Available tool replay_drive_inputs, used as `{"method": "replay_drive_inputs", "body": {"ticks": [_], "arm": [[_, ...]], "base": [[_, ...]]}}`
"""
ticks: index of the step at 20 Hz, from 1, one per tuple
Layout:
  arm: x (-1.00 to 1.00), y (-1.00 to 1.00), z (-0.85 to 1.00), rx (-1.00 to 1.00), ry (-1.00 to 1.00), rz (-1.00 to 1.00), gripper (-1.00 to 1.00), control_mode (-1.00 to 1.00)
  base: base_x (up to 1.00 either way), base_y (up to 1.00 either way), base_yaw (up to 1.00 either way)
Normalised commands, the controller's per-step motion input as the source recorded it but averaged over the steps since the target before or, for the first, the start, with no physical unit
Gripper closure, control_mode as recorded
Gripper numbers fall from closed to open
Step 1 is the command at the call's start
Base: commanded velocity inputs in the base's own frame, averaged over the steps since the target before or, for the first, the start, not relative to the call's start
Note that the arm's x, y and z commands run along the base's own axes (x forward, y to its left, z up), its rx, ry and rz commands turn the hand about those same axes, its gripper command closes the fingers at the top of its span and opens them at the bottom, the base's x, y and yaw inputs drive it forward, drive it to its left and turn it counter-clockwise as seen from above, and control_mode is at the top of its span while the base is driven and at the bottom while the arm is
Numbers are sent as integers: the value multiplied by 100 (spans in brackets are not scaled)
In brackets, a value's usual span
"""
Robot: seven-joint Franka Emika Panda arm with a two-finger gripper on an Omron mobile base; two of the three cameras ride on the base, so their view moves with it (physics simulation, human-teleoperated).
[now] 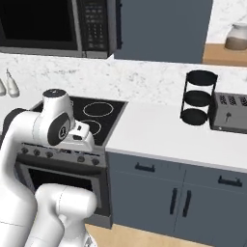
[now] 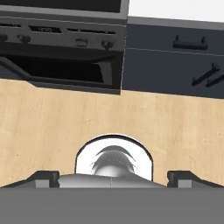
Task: Navigate to the stove.
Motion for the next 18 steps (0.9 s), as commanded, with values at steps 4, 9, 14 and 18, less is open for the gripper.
{"method": "replay_drive_inputs", "body": {"ticks": [4,9,14,18], "arm": [[0,0,0,0,0,0,-100,100],[0,0,0,0,0,0,-100,100],[0,0,0,0,0,0,-100,100],[0,0,0,0,0,0,-100,100]], "base": [[28,100,0],[39,84,0],[43,44,-2],[31,1,-8]]}}
